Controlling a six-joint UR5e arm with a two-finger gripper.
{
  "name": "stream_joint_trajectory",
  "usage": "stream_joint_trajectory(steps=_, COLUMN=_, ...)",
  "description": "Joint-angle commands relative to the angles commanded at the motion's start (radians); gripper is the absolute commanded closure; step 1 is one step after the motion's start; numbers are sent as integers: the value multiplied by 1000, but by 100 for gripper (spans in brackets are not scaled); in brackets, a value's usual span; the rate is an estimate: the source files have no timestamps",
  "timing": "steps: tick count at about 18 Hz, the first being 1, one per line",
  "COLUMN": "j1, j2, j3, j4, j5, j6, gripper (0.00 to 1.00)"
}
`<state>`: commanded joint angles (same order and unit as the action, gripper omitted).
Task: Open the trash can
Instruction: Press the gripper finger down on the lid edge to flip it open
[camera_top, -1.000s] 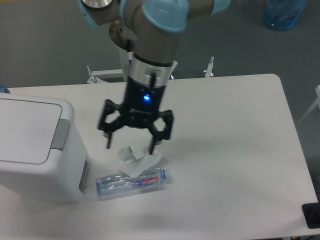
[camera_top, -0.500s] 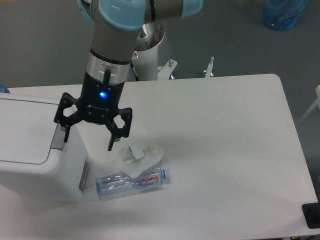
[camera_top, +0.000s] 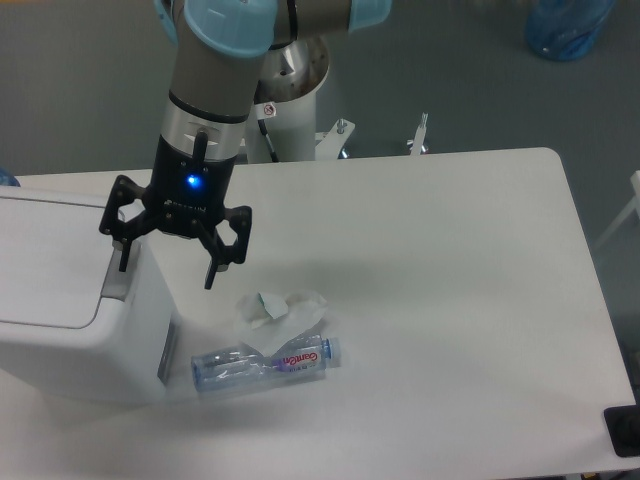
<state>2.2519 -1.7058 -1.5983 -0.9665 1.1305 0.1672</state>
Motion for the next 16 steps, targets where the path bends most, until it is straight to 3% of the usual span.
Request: stream_joint_trajectory(steps=16, j1=-2, j2=-6, j3=-25, j4=15, j5=0, j6=-2, gripper=0)
